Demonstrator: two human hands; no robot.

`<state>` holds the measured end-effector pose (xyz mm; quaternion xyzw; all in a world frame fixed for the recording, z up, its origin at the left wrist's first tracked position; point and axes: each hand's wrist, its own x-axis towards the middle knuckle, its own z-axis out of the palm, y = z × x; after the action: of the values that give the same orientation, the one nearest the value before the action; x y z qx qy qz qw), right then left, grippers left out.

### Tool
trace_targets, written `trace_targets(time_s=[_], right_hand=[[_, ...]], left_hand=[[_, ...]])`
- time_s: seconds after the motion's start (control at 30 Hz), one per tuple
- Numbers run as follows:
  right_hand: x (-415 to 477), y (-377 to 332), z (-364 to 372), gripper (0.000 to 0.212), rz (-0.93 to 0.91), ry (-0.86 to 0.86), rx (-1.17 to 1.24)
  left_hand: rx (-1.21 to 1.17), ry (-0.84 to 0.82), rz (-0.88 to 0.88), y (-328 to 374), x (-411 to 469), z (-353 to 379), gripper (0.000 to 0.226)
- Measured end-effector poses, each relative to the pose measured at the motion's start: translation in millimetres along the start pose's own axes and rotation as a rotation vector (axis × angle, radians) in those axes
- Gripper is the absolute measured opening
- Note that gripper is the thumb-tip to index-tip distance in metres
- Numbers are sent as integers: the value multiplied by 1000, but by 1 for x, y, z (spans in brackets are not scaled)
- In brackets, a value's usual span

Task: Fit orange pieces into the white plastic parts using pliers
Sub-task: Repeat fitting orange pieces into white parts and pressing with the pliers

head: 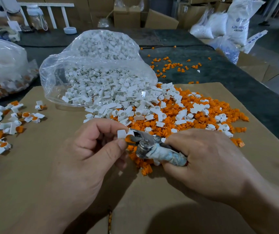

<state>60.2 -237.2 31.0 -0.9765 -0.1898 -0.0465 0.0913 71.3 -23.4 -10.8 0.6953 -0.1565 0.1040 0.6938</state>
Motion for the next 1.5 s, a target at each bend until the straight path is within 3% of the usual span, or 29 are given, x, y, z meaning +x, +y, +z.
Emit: trace_targets(time_s=[0.17,0.33,0.47,0.57,0.67,0.77,0.9,1.07,1.23,1.33,1.5], right_hand=[[4,9,5,59,41,24,-34],[10,11,13,73,64,-26,-169],[12,8,16,77,71,-33,-172],[10,7,12,68,32,5,-134],[8,-4,7,41,-90,195,14],[8,-15,7,25,-234,241,36],[6,-16,8,14,-298,252,-9],[5,-13,13,26,-294,144,-103],[2,-16,6,12,-259,73,114],[2,-15,3,22,-238,66,195],[1,-13,5,19,-238,140,309]], left_hand=[[115,107,-130,-5,3,-6,21],[196,61,-237,-3,-2,-1,25],[91,19,-282,-5,-4,4,6],[41,14,-297,-2,-3,4,9],[30,-7,-289,1,-4,4,26],[-70,-51,-290,0,-5,6,41],[-86,-112,-299,-1,-6,6,59],[-69,-231,-357,-2,-8,4,48],[117,-214,-220,-1,-11,0,56],[229,-225,-126,0,-13,0,58],[421,-248,71,9,-11,3,39]])
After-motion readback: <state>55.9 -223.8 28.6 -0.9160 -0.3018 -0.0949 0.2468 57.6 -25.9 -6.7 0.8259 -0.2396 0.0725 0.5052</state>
